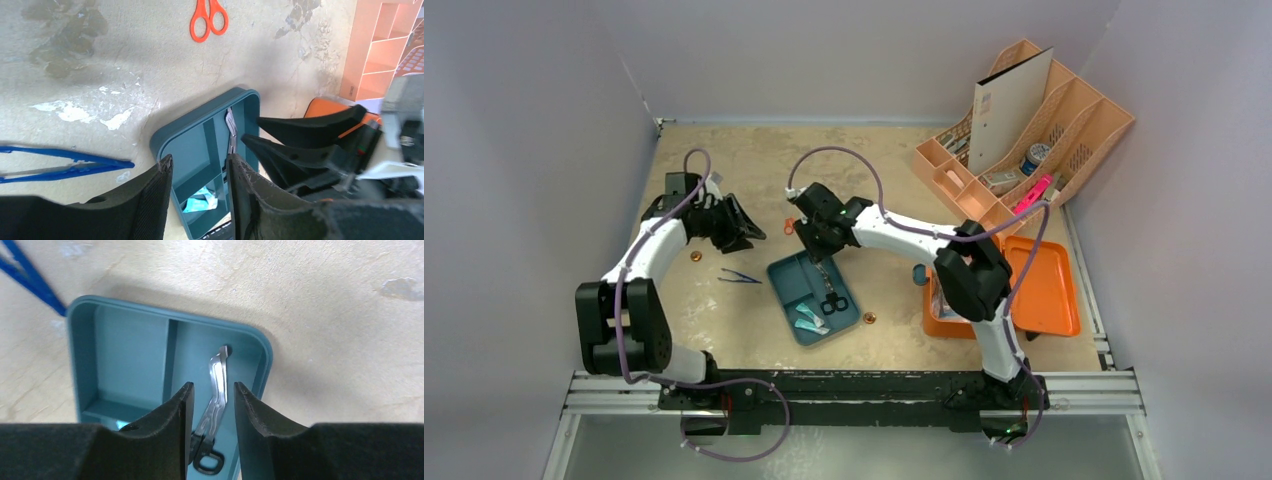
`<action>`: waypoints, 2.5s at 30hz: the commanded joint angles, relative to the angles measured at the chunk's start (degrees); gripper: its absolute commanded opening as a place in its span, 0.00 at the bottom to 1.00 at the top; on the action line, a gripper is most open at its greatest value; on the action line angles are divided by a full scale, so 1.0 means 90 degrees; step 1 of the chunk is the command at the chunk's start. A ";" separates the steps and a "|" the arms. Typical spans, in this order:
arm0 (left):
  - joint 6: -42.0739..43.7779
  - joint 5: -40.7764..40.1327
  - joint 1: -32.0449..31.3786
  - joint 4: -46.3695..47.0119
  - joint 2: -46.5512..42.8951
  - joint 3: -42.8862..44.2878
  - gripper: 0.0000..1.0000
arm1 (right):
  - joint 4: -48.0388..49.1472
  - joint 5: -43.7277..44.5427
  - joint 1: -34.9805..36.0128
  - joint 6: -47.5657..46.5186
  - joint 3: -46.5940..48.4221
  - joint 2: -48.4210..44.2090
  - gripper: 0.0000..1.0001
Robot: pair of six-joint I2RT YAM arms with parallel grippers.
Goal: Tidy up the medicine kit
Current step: Place the scissors in the medicine box compartment, then move the scissors to the center of the board.
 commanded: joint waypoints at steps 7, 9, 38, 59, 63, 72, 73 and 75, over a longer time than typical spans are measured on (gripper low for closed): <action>0.0536 -0.0574 0.0024 0.0100 -0.0371 0.0220 0.34 | -0.0032 0.0232 -0.0055 0.0366 -0.0056 -0.1097 0.36; 0.0423 -0.0528 -0.0033 0.0215 -0.0080 0.0418 0.32 | -0.0050 0.0275 -0.0090 0.0396 -0.0093 -0.1245 0.35; 0.0349 -0.0937 -0.1151 0.0101 0.3626 0.2798 0.04 | 0.0492 0.0111 -0.0783 0.0572 -0.0018 -0.1259 0.37; -0.0050 -0.0876 -0.1095 0.0335 0.3691 0.3341 0.04 | 0.0642 -0.0306 -0.1002 0.0551 0.0614 -0.0419 0.36; -0.0008 -0.0919 -0.1100 0.0320 0.3976 0.3597 0.01 | 0.0601 -0.0309 -0.1035 0.0499 0.1030 -0.0041 0.36; 0.0349 -0.1496 -0.1095 0.0211 0.4355 0.3867 0.00 | 0.0423 -0.0285 -0.1037 0.0434 0.1924 0.0797 0.35; 0.0369 -0.1525 -0.1095 0.0179 0.4407 0.3913 0.00 | 0.0414 -0.0280 -0.1036 0.0436 0.2004 0.0880 0.35; 0.0410 -0.1595 -0.1095 0.0152 0.4482 0.3966 0.00 | 0.0411 -0.0267 -0.1033 0.0436 0.2150 0.1074 0.35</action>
